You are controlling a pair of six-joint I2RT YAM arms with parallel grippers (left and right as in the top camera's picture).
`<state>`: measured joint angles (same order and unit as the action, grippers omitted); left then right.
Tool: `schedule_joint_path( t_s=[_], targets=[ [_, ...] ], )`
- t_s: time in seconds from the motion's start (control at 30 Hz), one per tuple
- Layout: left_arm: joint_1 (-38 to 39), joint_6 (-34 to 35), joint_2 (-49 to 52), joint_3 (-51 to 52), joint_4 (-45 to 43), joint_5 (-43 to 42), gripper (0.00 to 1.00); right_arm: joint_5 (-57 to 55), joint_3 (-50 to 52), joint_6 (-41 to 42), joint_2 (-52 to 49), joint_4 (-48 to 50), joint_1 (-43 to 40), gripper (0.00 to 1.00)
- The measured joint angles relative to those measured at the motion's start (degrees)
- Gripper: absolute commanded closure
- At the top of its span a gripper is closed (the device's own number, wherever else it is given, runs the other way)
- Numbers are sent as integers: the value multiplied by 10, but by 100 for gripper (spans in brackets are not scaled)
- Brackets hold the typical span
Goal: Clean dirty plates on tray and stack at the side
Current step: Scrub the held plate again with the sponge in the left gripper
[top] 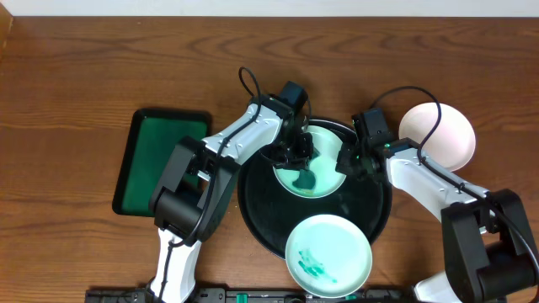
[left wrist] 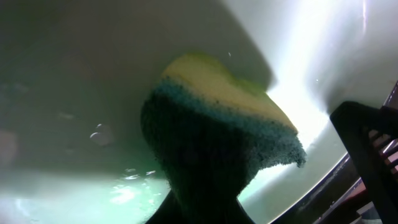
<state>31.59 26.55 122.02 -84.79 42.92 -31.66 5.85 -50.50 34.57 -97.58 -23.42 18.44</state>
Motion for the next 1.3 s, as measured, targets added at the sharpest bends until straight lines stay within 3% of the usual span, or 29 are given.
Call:
schedule_joint_path(
  t_s=[0.37,0.73,1.3],
  targets=[
    [35,10,0,0,-47,7,93,-2,0,0,-2,8,0,99],
    [74,65,0,0,-101,22,93,-3,0,-3,-2,7,0,99],
    [46,75,-13,-13,27,200,93,0,-1,-15,-2,-4,0,99]
  ],
)
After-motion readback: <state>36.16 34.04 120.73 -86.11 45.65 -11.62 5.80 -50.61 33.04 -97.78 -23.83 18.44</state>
